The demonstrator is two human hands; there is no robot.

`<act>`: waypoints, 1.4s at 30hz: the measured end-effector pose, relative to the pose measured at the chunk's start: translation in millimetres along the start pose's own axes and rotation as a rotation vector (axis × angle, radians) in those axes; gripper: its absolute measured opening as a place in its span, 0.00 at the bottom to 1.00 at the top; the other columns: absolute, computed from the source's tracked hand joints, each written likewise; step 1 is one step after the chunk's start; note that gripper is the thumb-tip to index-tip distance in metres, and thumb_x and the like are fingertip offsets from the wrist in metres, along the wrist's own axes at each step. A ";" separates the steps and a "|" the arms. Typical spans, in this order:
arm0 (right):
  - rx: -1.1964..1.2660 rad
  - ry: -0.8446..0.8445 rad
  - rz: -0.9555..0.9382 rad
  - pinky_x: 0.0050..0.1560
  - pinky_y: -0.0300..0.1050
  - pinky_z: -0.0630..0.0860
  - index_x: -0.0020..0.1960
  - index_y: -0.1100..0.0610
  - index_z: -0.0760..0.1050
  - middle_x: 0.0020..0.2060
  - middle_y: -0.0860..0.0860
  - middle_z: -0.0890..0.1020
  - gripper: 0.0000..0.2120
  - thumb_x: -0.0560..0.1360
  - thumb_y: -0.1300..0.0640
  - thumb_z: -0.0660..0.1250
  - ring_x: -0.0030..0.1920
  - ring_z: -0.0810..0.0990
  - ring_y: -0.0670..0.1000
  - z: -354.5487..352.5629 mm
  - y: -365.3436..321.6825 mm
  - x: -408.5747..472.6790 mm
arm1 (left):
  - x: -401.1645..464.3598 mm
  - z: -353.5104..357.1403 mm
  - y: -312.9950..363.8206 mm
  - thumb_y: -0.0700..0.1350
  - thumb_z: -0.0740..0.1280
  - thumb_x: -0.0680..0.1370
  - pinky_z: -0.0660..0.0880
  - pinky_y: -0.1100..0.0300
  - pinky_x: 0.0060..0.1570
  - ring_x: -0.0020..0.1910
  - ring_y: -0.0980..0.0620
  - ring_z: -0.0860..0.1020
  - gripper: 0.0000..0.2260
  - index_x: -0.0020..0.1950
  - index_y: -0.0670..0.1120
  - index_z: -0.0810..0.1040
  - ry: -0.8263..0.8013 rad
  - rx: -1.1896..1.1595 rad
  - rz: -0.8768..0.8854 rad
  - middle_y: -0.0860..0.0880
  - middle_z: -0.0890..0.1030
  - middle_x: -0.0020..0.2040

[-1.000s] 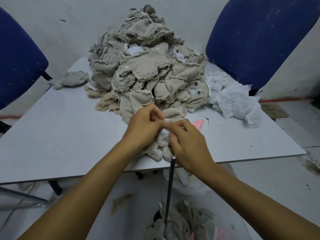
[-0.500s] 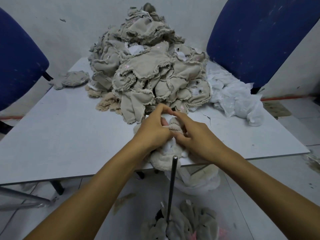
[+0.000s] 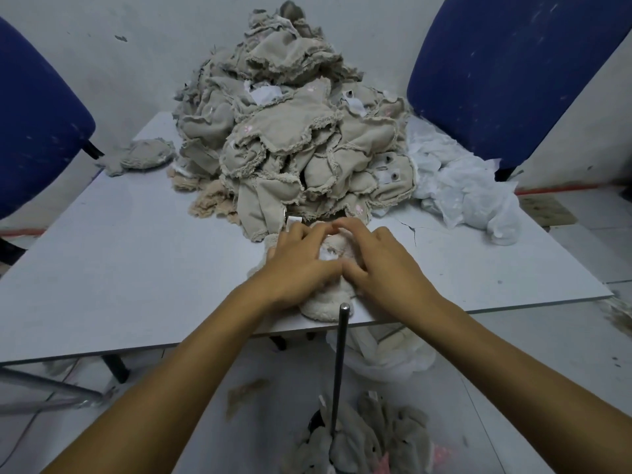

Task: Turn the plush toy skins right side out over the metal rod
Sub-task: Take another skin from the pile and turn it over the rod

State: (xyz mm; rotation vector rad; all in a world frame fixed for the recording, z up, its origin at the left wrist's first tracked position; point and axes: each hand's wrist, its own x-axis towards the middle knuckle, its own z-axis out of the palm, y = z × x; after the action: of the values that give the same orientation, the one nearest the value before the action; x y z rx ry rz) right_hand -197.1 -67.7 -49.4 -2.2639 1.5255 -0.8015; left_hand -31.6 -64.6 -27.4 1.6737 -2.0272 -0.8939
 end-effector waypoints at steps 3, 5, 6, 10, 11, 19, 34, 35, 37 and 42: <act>0.142 0.032 -0.004 0.41 0.32 0.68 0.67 0.42 0.71 0.40 0.40 0.75 0.19 0.77 0.50 0.69 0.41 0.74 0.42 -7.8 6.0 2.1 | -0.7 6.5 -5.0 0.50 0.66 0.77 0.68 0.52 0.63 0.62 0.50 0.70 0.19 0.69 0.56 0.73 0.206 0.090 0.127 0.50 0.72 0.59; 0.246 0.012 -0.024 0.40 0.27 0.68 0.64 0.40 0.73 0.39 0.41 0.79 0.17 0.77 0.50 0.70 0.41 0.77 0.39 -9.1 6.0 1.2 | 1.8 8.3 -5.3 0.43 0.66 0.77 0.70 0.55 0.55 0.55 0.49 0.75 0.12 0.60 0.51 0.80 0.391 0.079 0.173 0.48 0.78 0.55; 0.281 -0.001 -0.042 0.39 0.28 0.69 0.64 0.39 0.74 0.37 0.42 0.80 0.17 0.77 0.51 0.70 0.40 0.78 0.39 -7.5 4.3 0.9 | 2.3 9.8 -5.0 0.41 0.66 0.76 0.70 0.56 0.53 0.53 0.49 0.76 0.11 0.57 0.50 0.81 0.460 0.070 0.172 0.48 0.80 0.53; 0.423 0.015 -0.036 0.36 0.31 0.67 0.62 0.38 0.75 0.31 0.39 0.77 0.17 0.77 0.56 0.67 0.33 0.73 0.42 -1.4 0.5 4.6 | 1.1 17.3 -0.5 0.43 0.67 0.75 0.73 0.54 0.42 0.44 0.52 0.77 0.09 0.52 0.54 0.73 0.624 -0.028 0.155 0.52 0.80 0.45; 0.454 0.032 -0.019 0.36 0.33 0.68 0.60 0.38 0.76 0.32 0.38 0.77 0.16 0.77 0.56 0.67 0.33 0.73 0.42 -0.2 1.1 5.4 | 1.8 17.0 -1.0 0.44 0.67 0.76 0.72 0.56 0.38 0.41 0.53 0.76 0.10 0.53 0.55 0.69 0.614 -0.049 0.174 0.53 0.78 0.43; 0.585 0.190 0.101 0.37 0.40 0.70 0.58 0.38 0.77 0.28 0.36 0.76 0.17 0.78 0.60 0.66 0.31 0.71 0.42 4.2 9.5 7.6 | -0.7 10.1 -17.3 0.49 0.67 0.80 0.70 0.62 0.53 0.53 0.58 0.74 0.11 0.60 0.48 0.80 0.311 0.074 0.412 0.55 0.80 0.56; 0.428 0.212 -0.093 0.46 0.27 0.68 0.56 0.45 0.76 0.46 0.32 0.79 0.14 0.78 0.63 0.64 0.47 0.78 0.38 1.4 -2.9 1.5 | -5.5 8.1 5.6 0.53 0.55 0.82 0.65 0.50 0.55 0.63 0.47 0.69 0.15 0.62 0.54 0.77 0.227 0.495 0.168 0.49 0.70 0.63; 0.423 0.242 -0.115 0.46 0.27 0.68 0.56 0.46 0.76 0.45 0.32 0.78 0.14 0.78 0.64 0.64 0.46 0.77 0.38 -1.0 -4.5 2.2 | -5.2 6.5 4.4 0.54 0.56 0.82 0.63 0.50 0.56 0.64 0.47 0.67 0.15 0.63 0.55 0.77 0.177 0.485 0.190 0.49 0.69 0.64; 0.393 0.256 -0.161 0.46 0.27 0.67 0.56 0.46 0.76 0.45 0.32 0.78 0.15 0.78 0.64 0.63 0.46 0.77 0.38 -3.9 -8.2 2.3 | -7.4 3.3 0.3 0.52 0.58 0.82 0.62 0.51 0.61 0.68 0.49 0.63 0.15 0.65 0.55 0.77 0.104 0.395 0.248 0.52 0.67 0.68; 0.413 0.186 -0.257 0.48 0.27 0.67 0.58 0.48 0.77 0.48 0.33 0.78 0.14 0.79 0.64 0.66 0.48 0.77 0.38 -4.0 -12.7 1.9 | -15.6 2.8 -4.7 0.44 0.67 0.76 0.72 0.60 0.46 0.48 0.57 0.78 0.08 0.49 0.53 0.85 0.222 -0.064 0.224 0.55 0.83 0.51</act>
State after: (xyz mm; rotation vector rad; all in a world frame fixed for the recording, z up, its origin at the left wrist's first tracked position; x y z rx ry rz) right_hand -189.4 -64.2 -39.1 -2.1360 1.0212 -1.2964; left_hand -26.3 -49.3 -30.8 1.4092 -1.9641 -0.6582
